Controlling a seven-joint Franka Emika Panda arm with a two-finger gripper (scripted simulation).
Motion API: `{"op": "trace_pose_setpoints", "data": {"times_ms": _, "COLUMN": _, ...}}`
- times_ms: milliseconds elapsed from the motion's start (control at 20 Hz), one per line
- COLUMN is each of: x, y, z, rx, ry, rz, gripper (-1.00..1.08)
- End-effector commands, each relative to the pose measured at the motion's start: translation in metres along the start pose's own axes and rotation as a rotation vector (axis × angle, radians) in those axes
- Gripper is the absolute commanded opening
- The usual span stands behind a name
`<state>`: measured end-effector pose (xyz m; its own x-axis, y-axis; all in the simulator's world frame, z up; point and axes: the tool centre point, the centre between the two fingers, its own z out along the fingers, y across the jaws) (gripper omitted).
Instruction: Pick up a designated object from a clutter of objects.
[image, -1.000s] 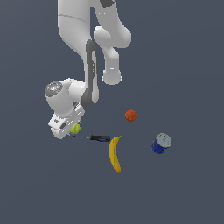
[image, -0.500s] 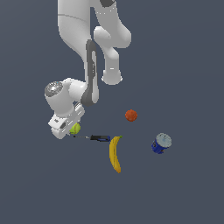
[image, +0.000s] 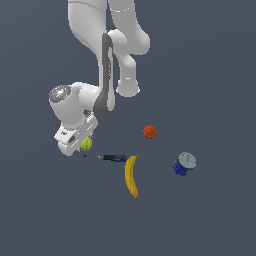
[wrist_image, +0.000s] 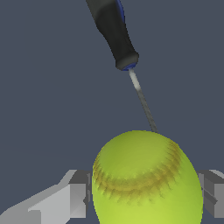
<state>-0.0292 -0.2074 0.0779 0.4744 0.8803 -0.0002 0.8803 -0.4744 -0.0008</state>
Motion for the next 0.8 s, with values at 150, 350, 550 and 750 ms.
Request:
{"op": "trace_pose_setpoints", "data": {"times_ms": 150, "x": 0.014, "y": -0.003, "z": -0.043, "rx": -0.002, "ry": 0.0, "rz": 0.0, "gripper": -1.0}}
{"op": "trace_pose_setpoints", "data": {"times_ms": 350, "x": 0.028, "y": -0.006, "z": -0.083, "rx": -0.002, "ry": 0.0, "rz": 0.0, "gripper": -1.0}}
{"op": "trace_pose_setpoints", "data": {"times_ms": 550, "x": 0.042, "y": -0.01, "z": -0.128, "rx": -0.002, "ry": -0.001, "rz": 0.0, "gripper": -1.0}}
{"op": "trace_pose_setpoints", "data": {"times_ms": 750, "x": 0.057, "y": -0.013, "z": -0.171, "rx": -0.002, "ry": -0.002, "rz": 0.0, "gripper": -1.0}}
